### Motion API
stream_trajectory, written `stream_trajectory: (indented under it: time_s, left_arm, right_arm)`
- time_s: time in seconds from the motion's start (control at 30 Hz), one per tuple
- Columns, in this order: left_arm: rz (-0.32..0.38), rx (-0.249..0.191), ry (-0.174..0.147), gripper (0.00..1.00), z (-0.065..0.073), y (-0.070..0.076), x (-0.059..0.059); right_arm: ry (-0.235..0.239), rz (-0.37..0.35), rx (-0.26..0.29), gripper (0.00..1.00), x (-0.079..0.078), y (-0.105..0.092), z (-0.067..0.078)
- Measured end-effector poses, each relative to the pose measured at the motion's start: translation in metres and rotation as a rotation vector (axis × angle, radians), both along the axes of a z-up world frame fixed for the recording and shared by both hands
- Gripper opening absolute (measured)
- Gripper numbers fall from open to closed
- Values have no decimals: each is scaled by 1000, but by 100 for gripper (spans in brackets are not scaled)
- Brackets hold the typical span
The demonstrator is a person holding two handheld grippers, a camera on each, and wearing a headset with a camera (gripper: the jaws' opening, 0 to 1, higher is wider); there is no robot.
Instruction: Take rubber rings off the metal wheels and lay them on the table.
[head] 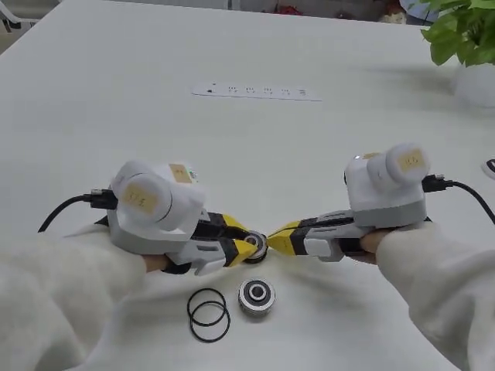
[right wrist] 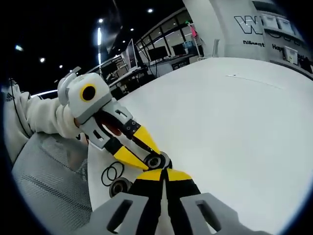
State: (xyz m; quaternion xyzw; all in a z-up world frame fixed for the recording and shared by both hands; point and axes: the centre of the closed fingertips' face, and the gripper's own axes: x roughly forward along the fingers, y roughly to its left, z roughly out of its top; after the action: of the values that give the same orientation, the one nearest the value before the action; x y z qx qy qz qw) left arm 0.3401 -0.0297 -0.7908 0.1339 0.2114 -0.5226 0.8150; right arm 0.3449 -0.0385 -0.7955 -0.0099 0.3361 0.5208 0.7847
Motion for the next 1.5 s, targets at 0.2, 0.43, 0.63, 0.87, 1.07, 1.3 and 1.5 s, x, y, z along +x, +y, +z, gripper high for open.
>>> stream_trajectory:
  time_s: [0.2, 0.43, 0.63, 0.87, 1.07, 1.3, 1.5]
  left_arm:
    - [2, -1, -1, 14, 0, 0, 0]
    - [3, -1, -3, 14, 0, 0, 1]
    - [3, -1, -3, 14, 0, 0, 1]
    - [3, -1, -4, 14, 0, 0, 1]
    - [5, -1, -5, 14, 0, 0, 1]
    - [4, 7, -5, 14, 0, -1, 1]
    - [-30, 32, -7, 21, 5, 0, -4]
  right_arm:
    - [-9, 6, -7, 0, 0, 1, 0]
    - [-21, 20, -13, 0, -1, 4, 2]
    - [-21, 23, -10, 0, -2, 6, 3]
    - [-26, 35, -9, 0, -3, 8, 4]
    - [-45, 22, -4, 0, 1, 9, 8]
    - [-35, 11, -5, 0, 3, 6, 7]
    - [-36, 10, -5, 0, 3, 6, 8]
